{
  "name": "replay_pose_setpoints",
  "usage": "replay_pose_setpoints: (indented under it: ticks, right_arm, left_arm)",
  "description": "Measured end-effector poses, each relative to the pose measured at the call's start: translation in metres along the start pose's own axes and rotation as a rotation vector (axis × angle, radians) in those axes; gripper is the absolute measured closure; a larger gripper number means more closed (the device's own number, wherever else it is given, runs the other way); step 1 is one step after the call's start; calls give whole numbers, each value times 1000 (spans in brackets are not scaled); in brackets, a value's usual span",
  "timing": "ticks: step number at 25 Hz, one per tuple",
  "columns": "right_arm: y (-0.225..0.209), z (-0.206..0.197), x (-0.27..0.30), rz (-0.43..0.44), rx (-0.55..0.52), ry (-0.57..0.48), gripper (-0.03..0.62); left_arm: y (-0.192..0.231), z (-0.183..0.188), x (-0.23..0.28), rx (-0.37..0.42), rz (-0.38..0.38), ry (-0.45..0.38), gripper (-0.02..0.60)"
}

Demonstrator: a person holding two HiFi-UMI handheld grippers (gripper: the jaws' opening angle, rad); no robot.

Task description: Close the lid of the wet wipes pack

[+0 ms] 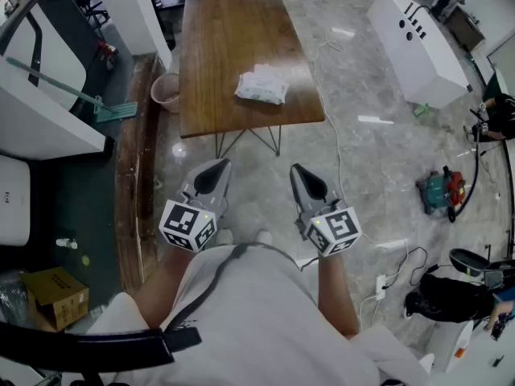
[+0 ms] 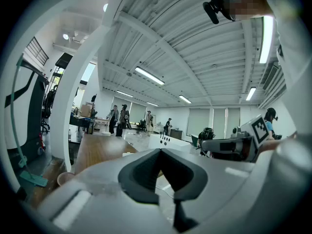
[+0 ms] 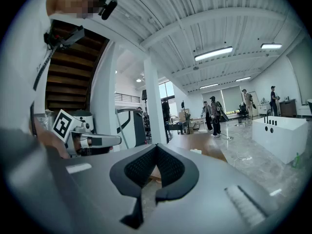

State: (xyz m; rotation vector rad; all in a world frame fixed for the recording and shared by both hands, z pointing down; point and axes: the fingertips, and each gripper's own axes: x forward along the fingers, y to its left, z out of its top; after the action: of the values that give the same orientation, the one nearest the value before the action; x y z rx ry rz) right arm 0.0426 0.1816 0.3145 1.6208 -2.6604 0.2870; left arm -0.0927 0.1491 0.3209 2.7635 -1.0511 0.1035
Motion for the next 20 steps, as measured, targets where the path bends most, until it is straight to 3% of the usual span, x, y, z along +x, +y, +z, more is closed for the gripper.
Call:
replay_pose_setpoints:
  ticks: [20]
  right_arm:
    - [31, -12, 9, -47, 11, 16, 585]
  left_arm:
    - [22, -8, -31, -24, -44, 10, 578]
